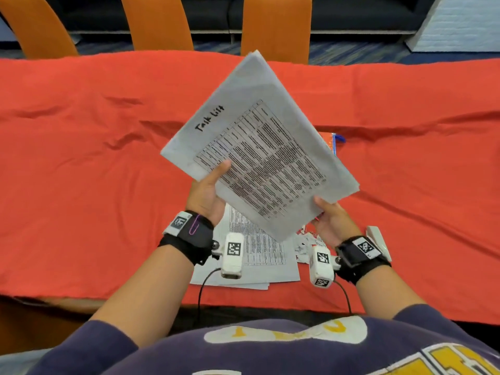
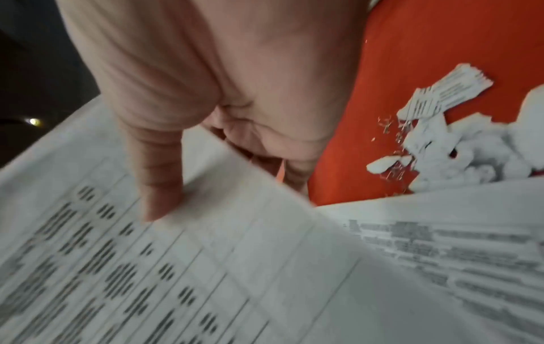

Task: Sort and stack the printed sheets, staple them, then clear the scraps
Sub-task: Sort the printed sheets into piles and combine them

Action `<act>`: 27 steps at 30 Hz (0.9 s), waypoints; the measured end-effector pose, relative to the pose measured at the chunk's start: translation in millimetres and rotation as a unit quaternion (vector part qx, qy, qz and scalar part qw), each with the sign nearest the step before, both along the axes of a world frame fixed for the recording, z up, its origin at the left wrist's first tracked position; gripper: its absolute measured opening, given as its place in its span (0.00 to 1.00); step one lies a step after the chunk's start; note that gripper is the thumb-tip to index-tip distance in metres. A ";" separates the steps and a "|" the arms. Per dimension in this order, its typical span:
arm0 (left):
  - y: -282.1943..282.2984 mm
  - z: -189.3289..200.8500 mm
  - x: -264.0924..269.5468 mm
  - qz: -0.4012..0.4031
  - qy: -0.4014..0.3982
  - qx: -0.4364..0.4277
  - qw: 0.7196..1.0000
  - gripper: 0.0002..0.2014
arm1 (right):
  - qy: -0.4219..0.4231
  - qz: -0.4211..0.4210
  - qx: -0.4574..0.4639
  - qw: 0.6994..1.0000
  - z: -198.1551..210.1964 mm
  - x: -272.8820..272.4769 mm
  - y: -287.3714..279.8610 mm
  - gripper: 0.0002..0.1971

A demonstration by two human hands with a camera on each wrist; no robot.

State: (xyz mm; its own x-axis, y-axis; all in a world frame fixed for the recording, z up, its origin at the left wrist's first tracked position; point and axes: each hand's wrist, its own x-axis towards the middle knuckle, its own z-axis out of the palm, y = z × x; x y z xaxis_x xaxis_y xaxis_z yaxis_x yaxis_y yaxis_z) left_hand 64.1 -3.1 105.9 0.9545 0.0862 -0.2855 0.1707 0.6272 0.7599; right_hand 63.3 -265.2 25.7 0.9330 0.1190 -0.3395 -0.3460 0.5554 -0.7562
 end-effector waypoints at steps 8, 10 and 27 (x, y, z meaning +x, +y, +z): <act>26.4 -41.8 -16.6 -0.004 0.047 0.057 0.997 0.30 | -0.037 -0.076 -0.097 0.992 11.5 8.5 -40.9 0.18; 31.8 -51.3 -18.0 -0.026 0.055 0.150 0.987 0.12 | -0.031 -0.072 -0.142 0.987 11.3 7.5 -49.1 0.22; 12.9 -100.3 -31.3 0.004 0.111 0.328 0.938 0.15 | 0.018 -0.023 -0.305 0.952 -29.6 -8.1 -39.4 0.13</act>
State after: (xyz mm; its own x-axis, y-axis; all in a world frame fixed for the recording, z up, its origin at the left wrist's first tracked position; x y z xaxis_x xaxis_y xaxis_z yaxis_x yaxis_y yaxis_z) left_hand 32.8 9.8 5.6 0.8761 0.3197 -0.3608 0.3682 0.0395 0.9289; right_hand 55.2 -304.6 -3.9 0.9190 -0.1506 -0.3643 -0.3639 0.0316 -0.9309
